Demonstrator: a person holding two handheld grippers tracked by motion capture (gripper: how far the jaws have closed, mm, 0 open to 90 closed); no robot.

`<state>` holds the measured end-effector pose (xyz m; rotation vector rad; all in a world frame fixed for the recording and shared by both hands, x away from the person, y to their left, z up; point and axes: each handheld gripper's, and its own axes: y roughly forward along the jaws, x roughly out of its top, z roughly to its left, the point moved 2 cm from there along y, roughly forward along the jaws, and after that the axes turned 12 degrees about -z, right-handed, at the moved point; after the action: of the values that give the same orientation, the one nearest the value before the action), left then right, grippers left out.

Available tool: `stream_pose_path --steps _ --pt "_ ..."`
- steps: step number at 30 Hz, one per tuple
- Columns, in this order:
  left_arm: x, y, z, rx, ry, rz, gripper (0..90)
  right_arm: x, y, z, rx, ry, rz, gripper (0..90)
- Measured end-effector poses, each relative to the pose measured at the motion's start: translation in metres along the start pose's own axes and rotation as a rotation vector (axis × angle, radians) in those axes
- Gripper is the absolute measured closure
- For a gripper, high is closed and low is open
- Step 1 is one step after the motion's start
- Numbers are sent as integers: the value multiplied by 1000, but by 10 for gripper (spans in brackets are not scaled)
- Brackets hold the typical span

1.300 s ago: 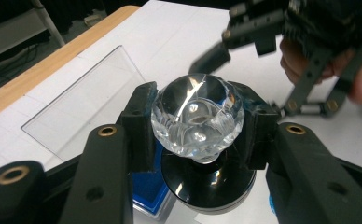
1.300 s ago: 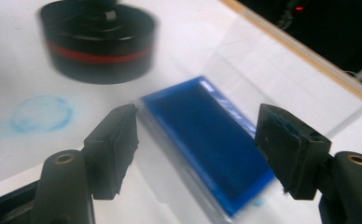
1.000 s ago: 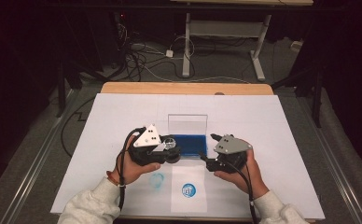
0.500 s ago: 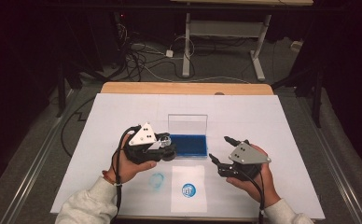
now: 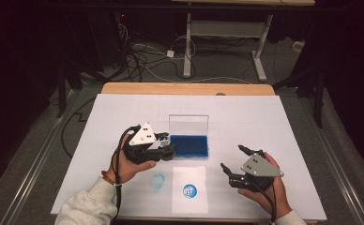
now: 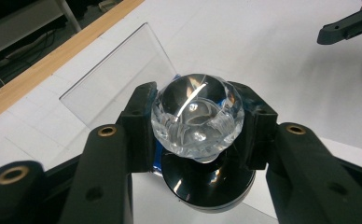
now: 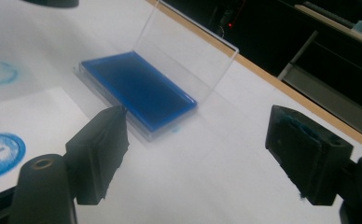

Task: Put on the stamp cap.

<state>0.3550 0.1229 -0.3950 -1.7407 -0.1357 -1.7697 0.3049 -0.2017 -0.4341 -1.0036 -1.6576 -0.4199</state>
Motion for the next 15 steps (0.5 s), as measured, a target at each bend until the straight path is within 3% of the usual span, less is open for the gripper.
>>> stream_pose_path --steps 7,15 --pt "0 0 1 4 1 1 541 -13 -14 -6 -60 9 2 214" --pt "0 0 1 3 3 1 541 -30 -27 -12 -57 20 37 215"
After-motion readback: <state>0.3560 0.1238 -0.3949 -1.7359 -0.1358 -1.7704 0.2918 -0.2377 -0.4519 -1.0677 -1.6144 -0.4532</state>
